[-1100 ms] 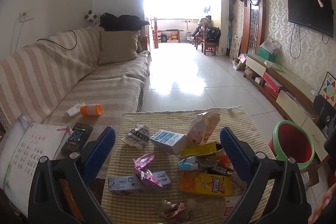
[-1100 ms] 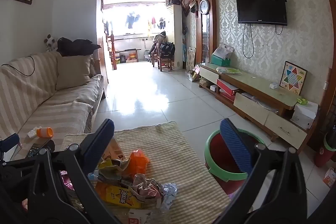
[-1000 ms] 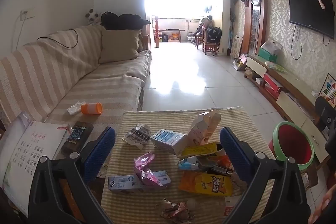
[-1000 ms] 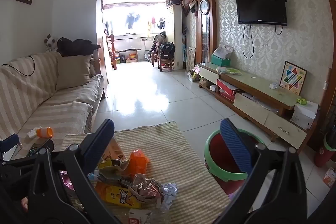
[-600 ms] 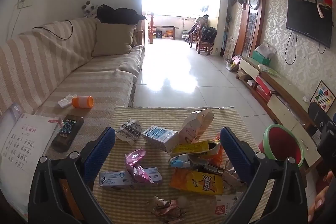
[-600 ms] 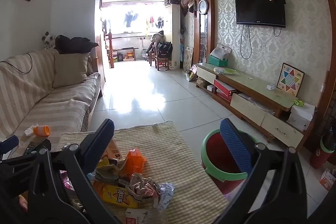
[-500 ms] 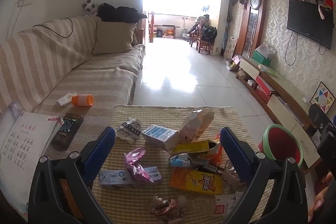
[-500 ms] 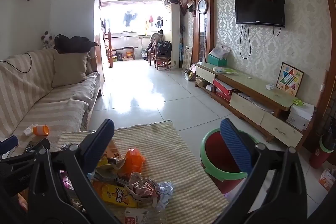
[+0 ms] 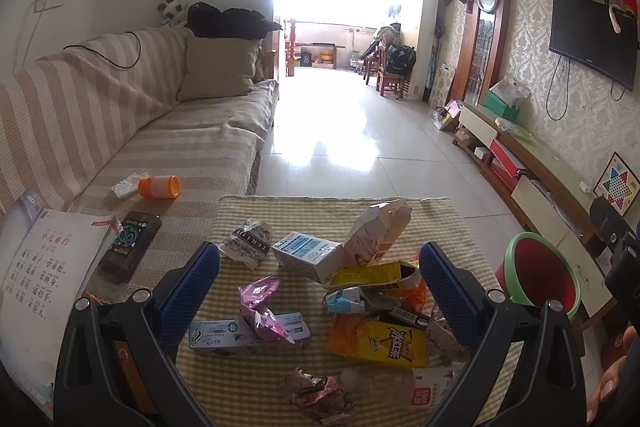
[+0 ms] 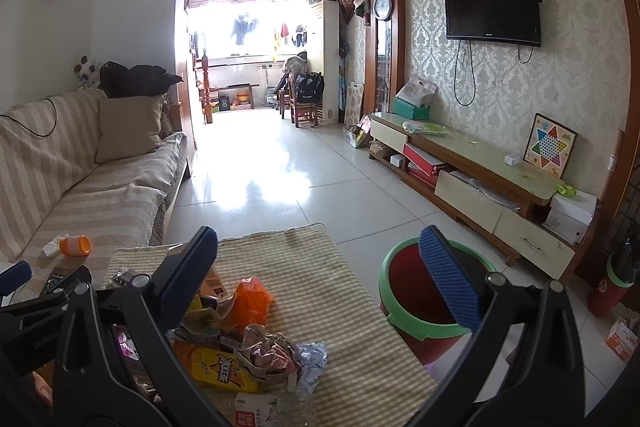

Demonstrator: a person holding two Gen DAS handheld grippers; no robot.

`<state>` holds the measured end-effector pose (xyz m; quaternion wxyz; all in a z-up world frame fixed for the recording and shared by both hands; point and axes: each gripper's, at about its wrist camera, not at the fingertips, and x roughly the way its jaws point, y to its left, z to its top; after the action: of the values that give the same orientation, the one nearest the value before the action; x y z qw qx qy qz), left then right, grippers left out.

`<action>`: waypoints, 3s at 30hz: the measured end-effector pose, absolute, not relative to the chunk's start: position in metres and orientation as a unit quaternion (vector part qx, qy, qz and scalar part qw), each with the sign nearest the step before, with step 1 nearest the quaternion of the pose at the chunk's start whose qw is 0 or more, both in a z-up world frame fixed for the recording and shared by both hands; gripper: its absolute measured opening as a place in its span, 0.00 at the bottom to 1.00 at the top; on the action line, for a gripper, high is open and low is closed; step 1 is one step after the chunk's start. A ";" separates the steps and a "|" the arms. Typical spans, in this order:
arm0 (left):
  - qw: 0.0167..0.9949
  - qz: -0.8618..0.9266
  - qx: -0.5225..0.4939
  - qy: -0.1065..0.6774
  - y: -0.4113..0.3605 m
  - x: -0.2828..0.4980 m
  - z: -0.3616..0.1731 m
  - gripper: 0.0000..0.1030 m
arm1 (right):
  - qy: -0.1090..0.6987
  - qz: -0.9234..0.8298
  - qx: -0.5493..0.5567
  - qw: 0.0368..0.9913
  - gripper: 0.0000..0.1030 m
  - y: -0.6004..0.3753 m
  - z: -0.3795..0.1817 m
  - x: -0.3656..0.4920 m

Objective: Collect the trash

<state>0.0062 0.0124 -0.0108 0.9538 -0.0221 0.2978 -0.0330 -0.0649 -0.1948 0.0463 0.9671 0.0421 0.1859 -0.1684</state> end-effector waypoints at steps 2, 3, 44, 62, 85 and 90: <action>0.954 -0.033 -0.021 0.298 0.012 0.006 -0.011 0.92 | 0.187 -0.169 0.042 0.967 0.97 -0.196 0.047 -0.065; 0.954 -0.033 -0.020 0.298 0.012 0.006 -0.011 0.93 | 0.187 -0.169 0.042 0.967 0.97 -0.196 0.047 -0.065; 0.954 -0.033 -0.014 0.296 0.008 0.001 -0.013 0.93 | 0.187 -0.172 0.036 0.967 0.97 -0.194 0.046 -0.068; 0.954 -0.034 -0.007 0.296 0.045 -0.005 -0.027 0.93 | 0.203 -0.156 0.026 0.966 0.97 -0.200 0.043 -0.067; 0.841 -0.147 -0.069 0.516 0.028 0.020 -0.190 0.30 | 0.461 0.115 0.012 0.880 0.92 -0.196 -0.097 -0.042; 0.857 -0.138 -0.061 0.493 0.043 -0.001 -0.173 0.29 | 0.498 0.230 -0.108 0.829 0.69 -0.165 -0.101 -0.021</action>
<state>-0.0010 0.0430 -0.1730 0.8571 -0.0609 0.4926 -0.1380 -0.0207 -0.1653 -0.1008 0.8293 -0.1084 0.4977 0.2299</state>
